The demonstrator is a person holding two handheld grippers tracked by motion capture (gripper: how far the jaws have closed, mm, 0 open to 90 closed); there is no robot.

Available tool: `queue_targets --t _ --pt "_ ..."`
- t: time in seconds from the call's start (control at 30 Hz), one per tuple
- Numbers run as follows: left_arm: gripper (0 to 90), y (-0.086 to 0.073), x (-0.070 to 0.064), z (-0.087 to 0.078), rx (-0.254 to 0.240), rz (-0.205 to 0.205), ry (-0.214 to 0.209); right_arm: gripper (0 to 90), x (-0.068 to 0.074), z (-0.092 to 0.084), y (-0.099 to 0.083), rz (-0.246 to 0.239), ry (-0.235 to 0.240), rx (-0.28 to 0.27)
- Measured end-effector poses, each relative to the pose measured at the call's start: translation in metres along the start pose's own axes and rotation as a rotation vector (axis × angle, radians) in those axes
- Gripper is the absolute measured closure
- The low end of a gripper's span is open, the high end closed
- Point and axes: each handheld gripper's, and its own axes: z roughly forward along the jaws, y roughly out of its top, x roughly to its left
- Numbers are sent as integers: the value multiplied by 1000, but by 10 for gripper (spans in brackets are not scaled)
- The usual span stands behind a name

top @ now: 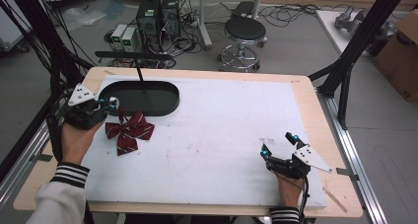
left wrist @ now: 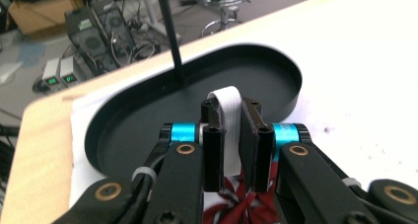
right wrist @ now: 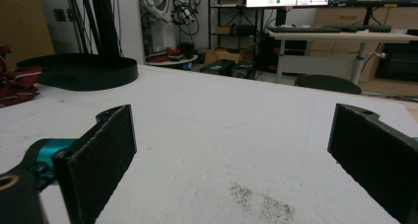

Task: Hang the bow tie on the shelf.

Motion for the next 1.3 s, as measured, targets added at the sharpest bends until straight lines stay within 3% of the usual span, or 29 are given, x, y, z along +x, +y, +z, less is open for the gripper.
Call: queue_targets --t 0.33,0.57,0.93,1.1,1.3 --pt "808 39 -2 7 -76 23 -62 33 0 0 0 -3 0 0" --pt "808 58 -2 16 -98 44 -94 33 0 0 0 2 0 1" --pt "808 84 -3 33 -109 81 -116 33 0 0 0 -3 0 -1" --pt "808 92 -2 39 -121 78 -131 33 0 0 0 -4 -1 0" --pt "808 93 3 55 -103 58 -140 34 0 0 0 -5 -1 -1"
